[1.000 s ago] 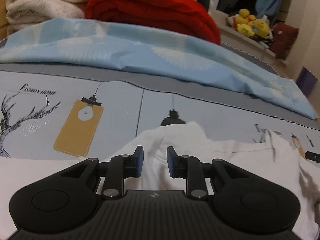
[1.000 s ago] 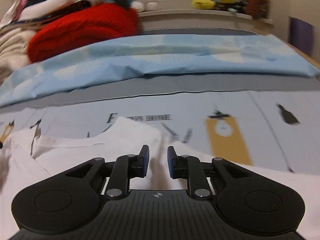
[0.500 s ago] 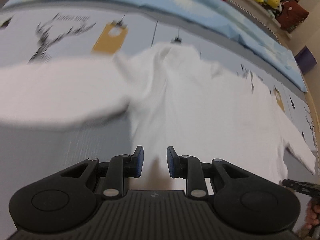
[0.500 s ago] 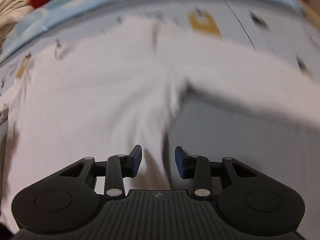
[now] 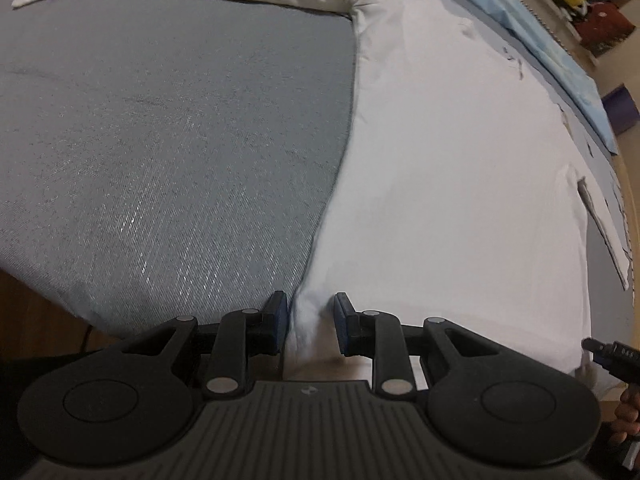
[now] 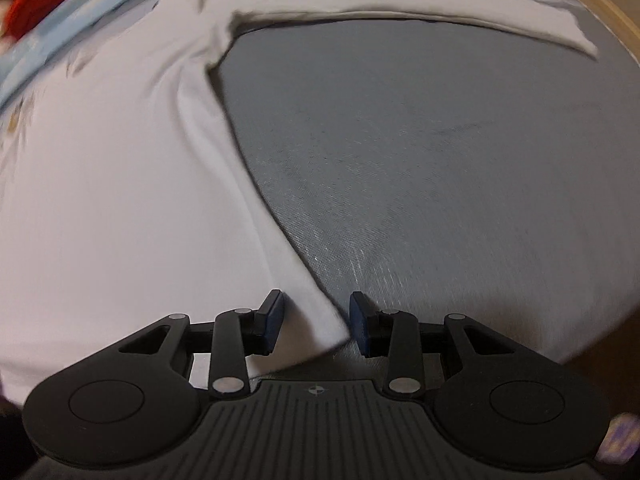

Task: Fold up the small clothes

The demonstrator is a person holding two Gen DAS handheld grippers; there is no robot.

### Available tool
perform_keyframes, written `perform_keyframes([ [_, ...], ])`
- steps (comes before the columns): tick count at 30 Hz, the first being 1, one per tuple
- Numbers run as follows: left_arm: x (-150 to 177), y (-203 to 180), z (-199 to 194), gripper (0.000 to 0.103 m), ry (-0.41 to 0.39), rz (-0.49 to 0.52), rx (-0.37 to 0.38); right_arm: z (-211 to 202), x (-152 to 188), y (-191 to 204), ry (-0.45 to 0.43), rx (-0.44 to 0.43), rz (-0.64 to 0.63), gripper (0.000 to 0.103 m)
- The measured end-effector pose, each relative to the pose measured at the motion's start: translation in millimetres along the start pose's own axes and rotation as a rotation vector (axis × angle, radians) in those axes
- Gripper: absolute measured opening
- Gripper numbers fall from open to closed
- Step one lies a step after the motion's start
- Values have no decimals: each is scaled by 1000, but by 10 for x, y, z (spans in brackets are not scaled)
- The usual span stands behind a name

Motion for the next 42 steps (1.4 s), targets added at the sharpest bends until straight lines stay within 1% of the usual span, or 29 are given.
perform_keyframes([
  [1, 33, 5, -3, 28, 0, 5, 8, -9, 7, -4, -9, -5, 19, 34],
  [4, 112, 23, -13, 22, -6, 16, 7, -26, 130, -34, -32, 16, 43, 14],
  [5, 128, 12, -15, 6, -3, 28, 16, -44, 157, -23, -37, 9, 38, 7],
  [7, 128, -46, -82, 6, -31, 59, 25, -111, 202, -46, -51, -18, 68, 6],
  [8, 117, -64, -193, 6, -74, 63, 38, -176, 201, -97, -71, -41, 100, 6],
  [10, 100, -74, -459, 6, -172, 54, 97, -456, 179, -206, -163, -136, 197, 6],
  [11, 103, -74, -527, 6, -188, 79, 85, -597, 202, -268, -203, -188, 241, 6],
  [12, 113, -62, -488, 6, -164, 110, 18, -651, 235, -316, -210, -205, 268, 6],
  [13, 131, -32, -372, 6, -111, 129, -64, -595, 282, -360, -176, -172, 289, 6],
  [14, 179, -3, -230, 6, -45, 136, -108, -446, 338, -384, -96, -120, 305, 6],
  [15, 206, -10, -162, 6, -17, 144, -122, -310, 373, -359, -28, -102, 298, 6],
  [16, 222, -38, -149, 6, -14, 155, -122, -230, 400, -313, 7, -75, 271, 6],
  [17, 221, -72, -173, 7, -24, 159, -107, -214, 417, -266, 4, -28, 229, 6],
  [18, 205, -96, -221, 8, -40, 156, -87, -239, 418, -244, -11, -8, 211, 6],
  [20, 180, -95, -301, 11, -64, 138, -70, -323, 401, -249, -50, -8, 213, 6],
  [21, 149, -91, -319, 15, -83, 124, -77, -360, 386, -247, -72, 7, 211, 7],
  [23, 140, -78, -394, 17, -124, 106, -69, -437, 367, -263, -132, 54, 218, 11],
  [25, 118, -128, -433, 17, -136, 107, -23, -510, 384, -251, -184, 61, 215, 11],
  [28, 159, -288, -341, 19, -96, 144, 29, -472, 383, -159, -178, 21, 152, 13],
  [29, 188, -331, -265, 25, -68, 165, 22, -418, 384, -140, -162, 38, 140, 13],
  [30, 234, -368, -191, 32, -36, 191, -13, -388, 380, -143, -144, 52, 141, 13],
  [31, 294, -376, -130, 33, -5, 216, -62, -323, 387, -161, -114, 62, 148, 13],
  [32, 345, -370, -55, 33, 32, 234, -117, -244, 391, -163, -83, 66, 156, 13],
  [34, 395, -354, -9, 32, 55, 243, -135, -145, 413, -178, -34, 73, 169, 13],
  [36, 386, -395, -24, 5, 50, 262, -106, -142, 419, -164, -35, 76, 154, 12],
  [37, 384, -401, -52, 5, 37, 256, -95, -145, 415, -154, -37, 77, 143, 11],
  [38, 369, -402, -91, 5, 14, 253, -103, -165, 437, -152, -39, 77, 141, 0],
  [40, 329, -391, -155, 4, -23, 245, -146, -193, 403, -124, -50, 65, 147, 0],
  [42, 295, -325, -123, 5, -16, 231, -213, -245, 400, -93, -60, 34, 150, 0],
])
Point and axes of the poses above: each gripper's, at about its wrist camera, not at the fingertips, and z roughly the way its jaws point, y to its left, x to its underside, the point moved 3 cm from there along z, roughly the way its jaws point, and after that the axes turned 8 degrees about x, right-handed, at the moved point
